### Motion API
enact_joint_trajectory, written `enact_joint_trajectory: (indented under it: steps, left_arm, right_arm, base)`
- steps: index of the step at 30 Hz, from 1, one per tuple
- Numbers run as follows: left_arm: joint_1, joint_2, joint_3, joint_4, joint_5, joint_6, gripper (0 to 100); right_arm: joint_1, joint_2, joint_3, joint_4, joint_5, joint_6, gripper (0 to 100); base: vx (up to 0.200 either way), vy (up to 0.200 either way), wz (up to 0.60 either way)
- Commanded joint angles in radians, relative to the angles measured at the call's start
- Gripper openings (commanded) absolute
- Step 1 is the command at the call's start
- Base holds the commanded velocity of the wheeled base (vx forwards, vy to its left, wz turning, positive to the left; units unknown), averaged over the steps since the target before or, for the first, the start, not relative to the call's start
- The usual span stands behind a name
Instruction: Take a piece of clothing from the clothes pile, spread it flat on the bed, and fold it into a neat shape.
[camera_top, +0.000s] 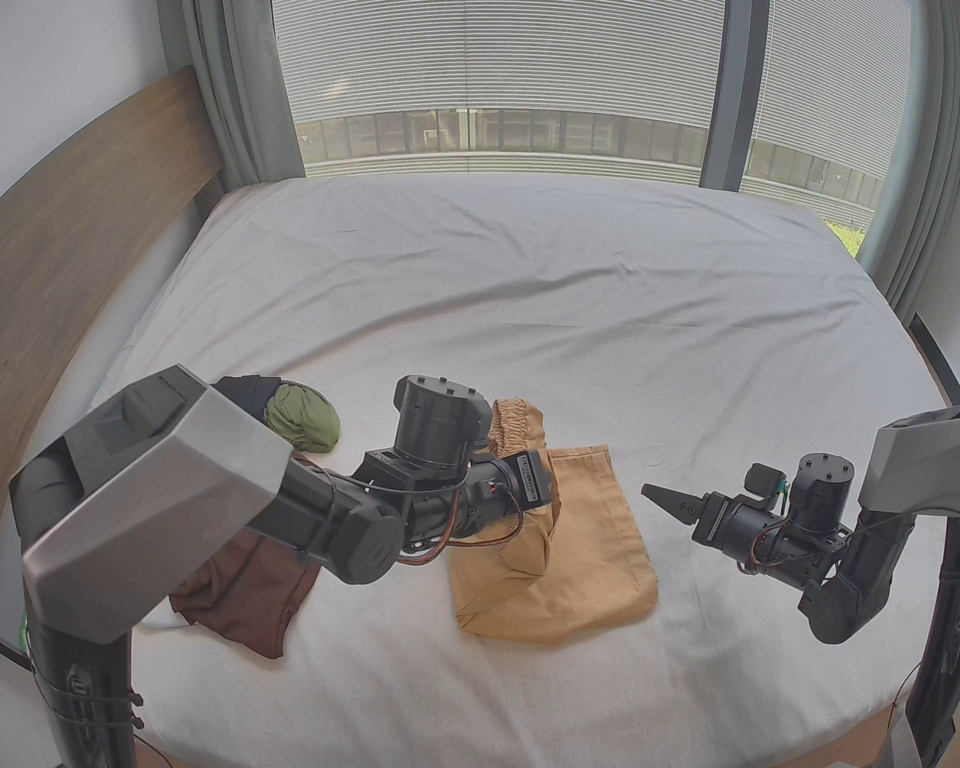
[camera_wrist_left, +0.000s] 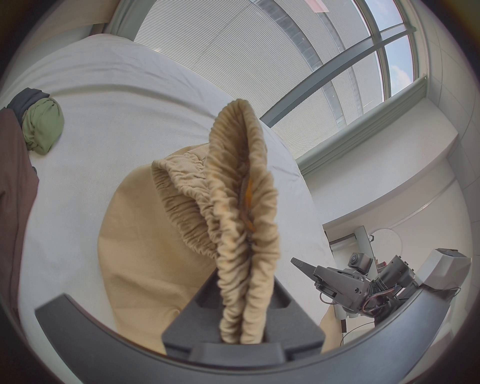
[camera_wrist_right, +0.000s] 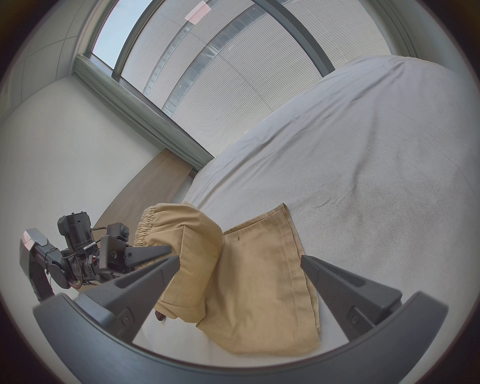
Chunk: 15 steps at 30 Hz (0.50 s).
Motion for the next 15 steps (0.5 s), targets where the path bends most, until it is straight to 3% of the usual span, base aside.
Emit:
enact_joint_trajectory:
  steps: [1,13,14,15]
  left_arm:
    - [-0.018,0.072,-0.063,0.012,0.018,0.000,0]
    - [-0.036,0.118,-0.089,0.034,0.020,0.001,0]
    - [-0.036,0.120,-0.089,0.034,0.018,0.001,100]
    - [-0.036,0.120,-0.089,0.034,0.018,0.001,100]
  right_arm:
    - [-0.006,-0.001,-0.003,0.000,0.000,-0.001,100]
    - [-0.006,0.001,-0.003,-0.002,0.000,0.001,100]
    - [-0.006,0.001,-0.003,-0.002,0.000,-0.001,100]
    - [-0.006,0.001,-0.003,-0.002,0.000,-0.001,100]
  base:
    - [0.000,0.000,0.00]
    - [0.000,0.000,0.00]
    - [0.000,0.000,0.00]
    - [0.000,0.000,0.00]
